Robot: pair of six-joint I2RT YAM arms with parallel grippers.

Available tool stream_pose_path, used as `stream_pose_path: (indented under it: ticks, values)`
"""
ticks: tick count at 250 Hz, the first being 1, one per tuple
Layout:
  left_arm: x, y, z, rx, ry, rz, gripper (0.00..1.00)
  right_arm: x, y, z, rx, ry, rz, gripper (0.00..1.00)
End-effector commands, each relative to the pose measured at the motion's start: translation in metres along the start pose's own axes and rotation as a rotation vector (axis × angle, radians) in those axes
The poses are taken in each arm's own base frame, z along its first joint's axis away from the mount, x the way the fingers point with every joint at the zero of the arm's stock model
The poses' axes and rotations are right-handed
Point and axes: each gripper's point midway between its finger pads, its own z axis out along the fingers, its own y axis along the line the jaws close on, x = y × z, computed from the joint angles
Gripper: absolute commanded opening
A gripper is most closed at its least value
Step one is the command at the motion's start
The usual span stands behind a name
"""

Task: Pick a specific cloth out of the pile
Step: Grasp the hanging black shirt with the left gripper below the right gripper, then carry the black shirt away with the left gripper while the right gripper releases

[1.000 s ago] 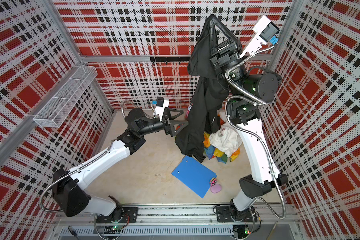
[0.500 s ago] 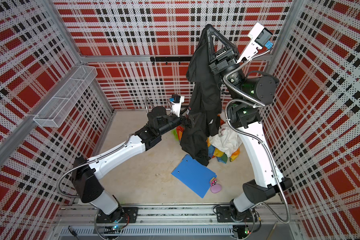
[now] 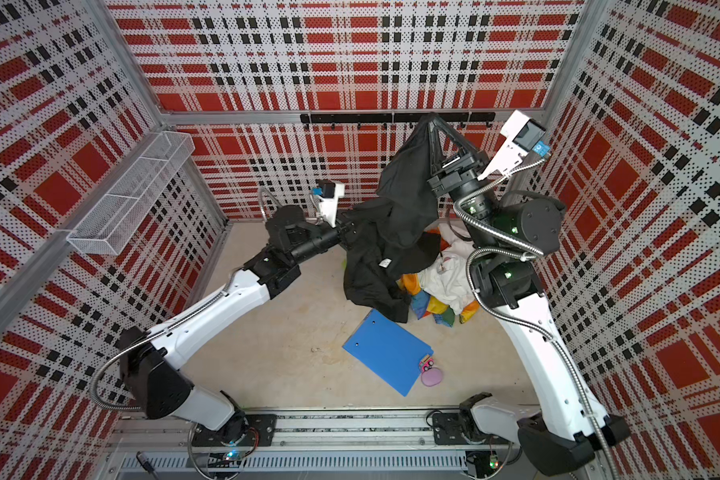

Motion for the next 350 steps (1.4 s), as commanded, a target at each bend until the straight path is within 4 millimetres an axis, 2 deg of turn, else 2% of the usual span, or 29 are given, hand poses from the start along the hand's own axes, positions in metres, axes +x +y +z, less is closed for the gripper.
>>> stream_pose_path:
  ticks: [1,17,34,66,102,127,130,140,165,180,197,235,260,294,319,350]
  values:
    - [-0.061,-0.009,-0.044,0.061,-0.098,-0.024,0.04,0.023,-0.036,-0.015,0.16,0.052,-0.048,0.04]
    - [-0.074,-0.005,-0.061,0.045,-0.108,-0.014,0.04,0.049,-0.049,-0.021,0.181,0.118,-0.02,0.07]
    - [-0.087,-0.002,-0.077,0.013,-0.115,0.005,0.05,0.085,-0.061,-0.027,0.183,0.202,0.045,0.08]
    - [-0.11,0.01,-0.106,-0.083,-0.12,0.034,0.07,0.17,-0.077,-0.04,0.211,0.333,0.121,0.09]
    - [-0.138,0.021,-0.14,-0.205,-0.128,0.103,0.07,0.264,-0.074,-0.043,0.206,0.486,0.194,0.11]
    - [-0.149,0.026,-0.156,-0.269,-0.112,0.143,0.06,0.325,-0.066,-0.045,0.18,0.583,0.264,0.14]
    - [-0.152,0.033,-0.162,-0.295,-0.116,0.149,0.06,0.33,-0.064,-0.044,0.173,0.591,0.271,0.15]
    - [-0.155,0.036,-0.168,-0.317,-0.113,0.158,0.06,0.35,-0.059,-0.043,0.157,0.627,0.29,0.16]
    - [-0.15,0.043,-0.174,-0.351,-0.093,0.172,0.06,0.387,-0.054,-0.041,0.139,0.696,0.329,0.24]
    - [-0.142,0.05,-0.175,-0.37,-0.076,0.168,0.06,0.4,-0.054,-0.044,0.134,0.72,0.353,0.36]
    - [-0.132,0.059,-0.175,-0.397,-0.058,0.16,0.06,0.405,-0.057,-0.051,0.142,0.727,0.362,0.5]
    - [-0.116,0.089,-0.186,-0.49,-0.036,0.134,0.05,0.404,-0.07,-0.079,0.199,0.768,0.294,0.79]
    - [-0.116,0.11,-0.199,-0.545,-0.04,0.097,0.04,0.398,-0.076,-0.103,0.223,0.798,0.221,0.9]
    - [-0.126,0.12,-0.218,-0.597,-0.057,0.094,0.05,0.388,-0.083,-0.135,0.257,0.834,0.145,0.99]
    - [-0.129,0.131,-0.235,-0.705,-0.035,0.117,0.05,0.378,-0.089,-0.155,0.293,0.837,0.107,1.0]
    - [-0.131,0.146,-0.26,-0.881,-0.015,0.17,0.05,0.36,-0.094,-0.169,0.334,0.821,0.07,1.0]
